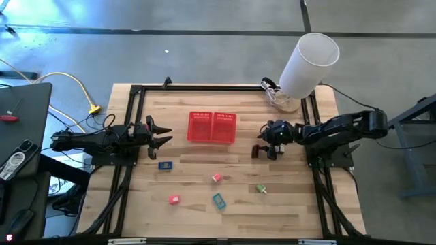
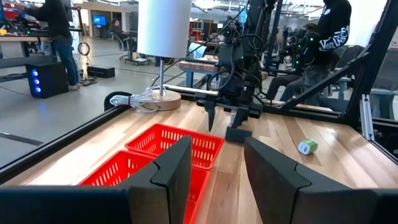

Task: Pick & Place Office items
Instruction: Put the black digital clock into the right red bin

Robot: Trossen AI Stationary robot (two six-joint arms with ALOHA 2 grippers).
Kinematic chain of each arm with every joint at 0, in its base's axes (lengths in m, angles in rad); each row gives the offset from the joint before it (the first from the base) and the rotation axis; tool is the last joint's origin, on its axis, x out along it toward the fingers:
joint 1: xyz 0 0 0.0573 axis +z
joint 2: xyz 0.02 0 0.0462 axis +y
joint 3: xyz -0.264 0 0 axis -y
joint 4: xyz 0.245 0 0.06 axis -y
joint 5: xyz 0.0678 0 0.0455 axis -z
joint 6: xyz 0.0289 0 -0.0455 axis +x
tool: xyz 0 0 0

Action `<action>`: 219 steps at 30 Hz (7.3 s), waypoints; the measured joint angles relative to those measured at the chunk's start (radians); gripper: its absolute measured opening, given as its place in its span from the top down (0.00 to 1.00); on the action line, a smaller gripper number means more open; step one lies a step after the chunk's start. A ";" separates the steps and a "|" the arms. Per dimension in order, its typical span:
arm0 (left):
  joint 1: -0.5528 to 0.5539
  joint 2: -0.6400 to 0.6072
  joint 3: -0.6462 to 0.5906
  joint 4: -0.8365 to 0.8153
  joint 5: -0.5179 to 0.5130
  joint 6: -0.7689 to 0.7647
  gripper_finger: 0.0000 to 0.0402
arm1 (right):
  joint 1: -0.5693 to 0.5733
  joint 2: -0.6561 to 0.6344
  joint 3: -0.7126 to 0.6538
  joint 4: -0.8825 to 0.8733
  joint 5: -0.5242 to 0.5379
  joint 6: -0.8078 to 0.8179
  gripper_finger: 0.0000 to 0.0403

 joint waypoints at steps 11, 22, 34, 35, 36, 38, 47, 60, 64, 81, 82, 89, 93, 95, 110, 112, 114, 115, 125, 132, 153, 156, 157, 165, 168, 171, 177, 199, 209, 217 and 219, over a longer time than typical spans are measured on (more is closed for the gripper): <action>0.000 0.000 0.000 -0.002 0.000 0.000 0.65 | 0.001 0.015 0.000 0.005 0.000 0.023 0.40; 0.000 0.000 0.000 -0.003 0.000 0.000 0.65 | 0.002 -0.045 0.078 -0.132 0.131 0.204 0.40; 0.000 0.000 0.000 -0.004 0.000 0.001 0.65 | 0.158 -0.083 0.280 -0.533 0.064 0.494 0.40; 0.000 0.000 0.000 -0.004 0.000 0.001 0.65 | 0.175 -0.083 0.289 -0.547 0.088 0.496 0.40; 0.000 0.000 0.000 -0.004 0.000 0.001 0.65 | 0.190 -0.083 0.294 -0.553 0.105 0.504 0.40; 0.000 0.000 0.000 -0.004 0.000 0.001 0.65 | 0.213 -0.083 0.300 -0.554 0.121 0.532 0.40; 0.000 0.000 0.000 -0.009 0.007 0.001 0.65 | 0.276 -0.054 0.300 -0.553 0.186 0.592 0.40; 0.000 0.000 0.000 -0.011 0.010 -0.029 0.65 | 0.276 0.033 0.300 -0.479 0.194 0.591 0.40; 0.000 0.000 0.000 -0.012 0.011 -0.029 0.65 | 0.276 0.048 0.300 -0.480 0.212 0.590 0.40; 0.000 0.105 0.000 -0.013 0.012 -0.029 0.65 | 0.272 0.174 0.303 -0.381 0.236 0.547 0.40; 0.000 0.118 0.000 -0.013 0.012 -0.029 0.65 | 0.272 0.175 0.303 -0.381 0.236 0.539 0.40; 0.000 0.204 0.000 -0.007 0.011 -0.029 0.65 | 0.272 0.176 0.301 -0.385 0.239 0.492 0.40; 0.000 0.240 0.000 0.000 0.008 -0.029 0.65 | 0.272 0.176 0.301 -0.393 0.244 0.492 0.40; 0.000 0.251 0.000 0.004 0.008 -0.030 0.65 | 0.272 0.176 0.301 -0.396 0.246 0.492 0.40; -0.002 0.270 0.000 0.016 0.009 -0.034 0.65 | 0.270 0.177 0.301 -0.424 0.256 0.488 0.57; -0.002 0.270 0.000 0.018 0.010 -0.036 0.65 | 0.270 0.177 0.301 -0.426 0.263 0.475 0.61; -0.002 0.270 0.000 0.018 0.010 -0.050 0.65 | 0.270 0.177 0.300 -0.424 0.263 0.462 0.64; -0.002 0.270 0.000 0.018 0.010 -0.056 0.65 | 0.270 0.177 0.300 -0.422 0.262 0.458 0.64; -0.002 0.270 0.000 0.018 0.013 -0.060 0.65 | 0.271 0.178 0.300 -0.418 0.263 0.441 0.63; -0.002 0.270 0.000 0.018 0.013 -0.060 0.65 | 0.272 0.178 0.299 -0.418 0.263 0.457 0.54; -0.002 0.270 0.000 0.018 0.012 -0.059 0.65 | 0.290 0.178 0.301 -0.469 0.309 0.469 0.50; -0.002 0.270 0.000 0.018 0.012 -0.059 0.65 | 0.290 0.177 0.301 -0.470 0.313 0.488 0.50; -0.002 0.270 0.000 0.018 0.012 -0.059 0.65 | 0.290 0.177 0.301 -0.470 0.315 0.492 0.50; -0.002 0.270 0.000 0.018 0.012 -0.059 0.65 | 0.290 0.177 0.301 -0.480 0.325 0.536 0.50; -0.002 0.270 0.000 0.018 0.012 -0.059 0.65 | 0.289 0.177 0.301 -0.487 0.325 0.546 0.50; -0.002 0.270 0.000 0.018 0.012 -0.059 0.65 | 0.289 0.176 0.301 -0.496 0.335 0.559 0.50; -0.002 0.270 0.000 0.018 0.008 -0.059 0.65 | 0.288 0.175 0.302 -0.517 0.327 0.588 0.50; -0.002 0.270 0.000 0.018 0.009 -0.057 0.65 | 0.308 0.173 0.307 -0.557 0.281 0.591 0.50; -0.002 0.270 0.000 0.018 0.012 -0.058 0.65 | 0.311 0.169 0.311 -0.584 0.251 0.584 0.50; -0.002 0.270 0.000 0.018 0.013 -0.059 0.65 | 0.311 0.168 0.311 -0.589 0.239 0.541 0.59; -0.002 0.270 0.000 0.018 0.013 -0.059 0.65 | 0.311 0.168 0.311 -0.589 0.239 0.541 0.64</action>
